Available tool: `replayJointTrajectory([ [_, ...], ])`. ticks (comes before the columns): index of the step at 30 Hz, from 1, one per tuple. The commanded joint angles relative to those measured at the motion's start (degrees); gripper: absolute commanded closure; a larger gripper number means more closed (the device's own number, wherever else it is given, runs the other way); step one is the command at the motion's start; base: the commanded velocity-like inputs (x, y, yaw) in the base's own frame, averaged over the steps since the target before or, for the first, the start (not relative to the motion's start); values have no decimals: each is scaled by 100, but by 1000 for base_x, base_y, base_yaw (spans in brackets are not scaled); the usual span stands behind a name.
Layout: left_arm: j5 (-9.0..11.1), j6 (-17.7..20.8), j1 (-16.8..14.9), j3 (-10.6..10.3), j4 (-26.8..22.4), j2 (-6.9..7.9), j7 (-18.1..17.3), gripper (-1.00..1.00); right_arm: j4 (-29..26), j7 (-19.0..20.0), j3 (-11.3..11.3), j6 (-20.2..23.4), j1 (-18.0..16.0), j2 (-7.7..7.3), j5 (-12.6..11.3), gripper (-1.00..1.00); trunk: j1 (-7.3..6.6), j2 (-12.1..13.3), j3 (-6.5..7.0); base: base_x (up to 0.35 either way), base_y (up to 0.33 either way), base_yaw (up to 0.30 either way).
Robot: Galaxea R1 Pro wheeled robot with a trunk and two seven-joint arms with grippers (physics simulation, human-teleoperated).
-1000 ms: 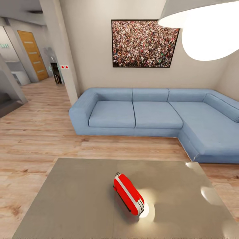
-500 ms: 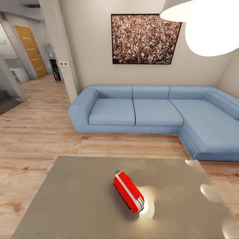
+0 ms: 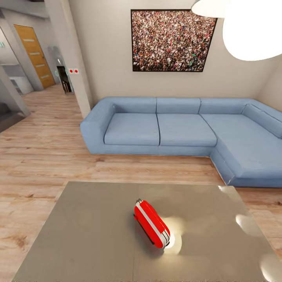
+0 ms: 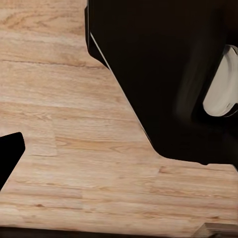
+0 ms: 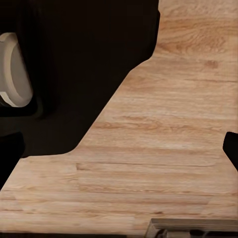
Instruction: Turn on the radio receiver that's on the table in the living room.
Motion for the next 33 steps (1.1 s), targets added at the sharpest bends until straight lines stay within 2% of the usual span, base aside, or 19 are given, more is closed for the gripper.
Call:
replayJointTrajectory([
  [1, 0, 0, 0, 0, 0, 0, -2, -100, 0, 0, 0, 0, 0, 0, 0, -100, 0, 0, -10, 0, 0, 0],
  [33, -3, 0, 0, 0, 0, 0, -1, -100, 0, 5, 0, 0, 0, 2, 0, -100, 0, 0, -307, 0, 0, 0],
])
